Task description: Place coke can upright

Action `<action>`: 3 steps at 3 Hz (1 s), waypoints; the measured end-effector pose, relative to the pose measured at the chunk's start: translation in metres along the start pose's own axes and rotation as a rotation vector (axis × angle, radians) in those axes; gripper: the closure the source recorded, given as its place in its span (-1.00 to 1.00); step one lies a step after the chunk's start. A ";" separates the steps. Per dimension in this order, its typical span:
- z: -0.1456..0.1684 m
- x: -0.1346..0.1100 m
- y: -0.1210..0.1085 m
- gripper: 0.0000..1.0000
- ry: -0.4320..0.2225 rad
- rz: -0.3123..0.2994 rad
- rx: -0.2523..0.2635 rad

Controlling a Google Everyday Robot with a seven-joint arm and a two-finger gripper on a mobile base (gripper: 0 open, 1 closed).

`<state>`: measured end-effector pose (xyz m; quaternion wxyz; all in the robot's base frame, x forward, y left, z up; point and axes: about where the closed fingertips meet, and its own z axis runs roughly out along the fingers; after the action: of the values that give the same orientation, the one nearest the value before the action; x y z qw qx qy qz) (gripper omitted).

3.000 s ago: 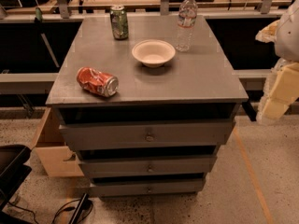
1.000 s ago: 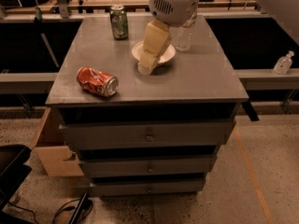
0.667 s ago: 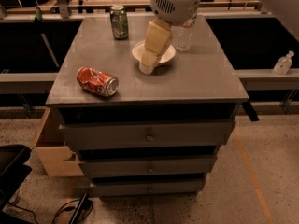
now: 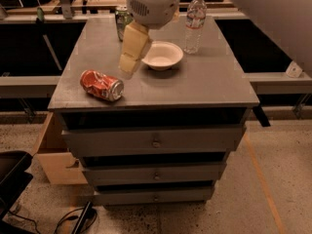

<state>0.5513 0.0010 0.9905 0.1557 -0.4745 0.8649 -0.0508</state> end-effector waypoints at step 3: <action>0.047 -0.075 0.036 -1.00 0.068 -0.031 -0.075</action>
Offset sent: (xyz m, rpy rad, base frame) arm -0.0005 0.0669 -0.0380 -0.1111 0.1849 -0.0101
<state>0.5750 0.0864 0.9542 0.1077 -0.4911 0.8636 -0.0370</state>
